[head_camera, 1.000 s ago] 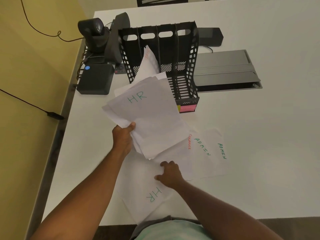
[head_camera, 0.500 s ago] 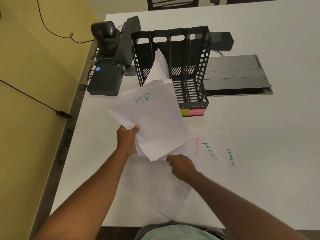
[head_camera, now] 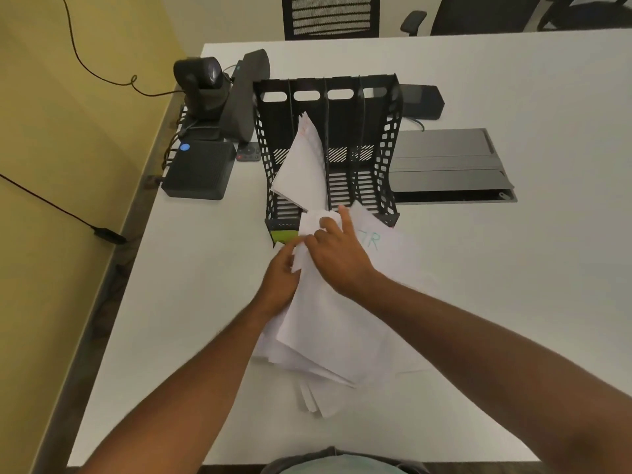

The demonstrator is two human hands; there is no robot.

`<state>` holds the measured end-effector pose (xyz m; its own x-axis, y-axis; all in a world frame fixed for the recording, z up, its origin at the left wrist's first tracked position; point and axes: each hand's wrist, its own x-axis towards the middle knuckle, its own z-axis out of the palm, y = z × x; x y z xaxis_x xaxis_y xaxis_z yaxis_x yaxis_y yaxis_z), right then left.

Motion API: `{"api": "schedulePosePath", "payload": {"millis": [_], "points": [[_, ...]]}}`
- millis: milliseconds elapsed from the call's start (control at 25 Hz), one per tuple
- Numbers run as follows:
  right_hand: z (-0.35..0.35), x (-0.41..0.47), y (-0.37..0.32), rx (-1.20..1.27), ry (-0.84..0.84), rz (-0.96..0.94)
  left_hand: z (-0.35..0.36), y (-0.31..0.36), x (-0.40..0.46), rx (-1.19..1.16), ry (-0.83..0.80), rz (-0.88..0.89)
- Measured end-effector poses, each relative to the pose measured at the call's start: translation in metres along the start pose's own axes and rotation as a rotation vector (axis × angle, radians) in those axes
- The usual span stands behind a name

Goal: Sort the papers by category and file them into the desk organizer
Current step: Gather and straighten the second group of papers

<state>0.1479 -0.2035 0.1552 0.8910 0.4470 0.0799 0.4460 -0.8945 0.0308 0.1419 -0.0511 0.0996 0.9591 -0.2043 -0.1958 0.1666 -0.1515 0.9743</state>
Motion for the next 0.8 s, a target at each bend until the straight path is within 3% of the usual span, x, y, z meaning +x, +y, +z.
{"api": "schedulePosePath", "payload": {"millis": [160, 320, 480, 560, 680, 720, 800], "points": [[0.032, -0.012, -0.006, 0.166, 0.165, -0.200, 0.005, -0.010, -0.011, -0.255, 0.121, -0.248], [0.047, -0.021, -0.011, 0.555, -0.007, -0.047, 0.007, -0.013, -0.018, -0.574, 0.120, -0.371], [0.051, -0.034, -0.014, 0.560, 0.058, 0.003, 0.012, -0.012, -0.023, -0.424, 0.149, -0.332], [0.047, -0.042, -0.005, 0.644, 0.165, 0.177, 0.011, -0.012, -0.021, -0.318, 0.199, -0.332], [0.044, -0.056, 0.029, 0.866, 0.338, 0.788, 0.001, -0.014, -0.020, -0.390, 0.219, -0.306], [0.045, -0.064, 0.044, 1.059, 0.278, 0.938, -0.003, -0.015, -0.021, -0.453, 0.208, -0.295], [0.050, -0.082, 0.062, 1.566, 0.011, 1.018, -0.007, -0.015, -0.022, -0.544, 0.179, -0.292]]}}
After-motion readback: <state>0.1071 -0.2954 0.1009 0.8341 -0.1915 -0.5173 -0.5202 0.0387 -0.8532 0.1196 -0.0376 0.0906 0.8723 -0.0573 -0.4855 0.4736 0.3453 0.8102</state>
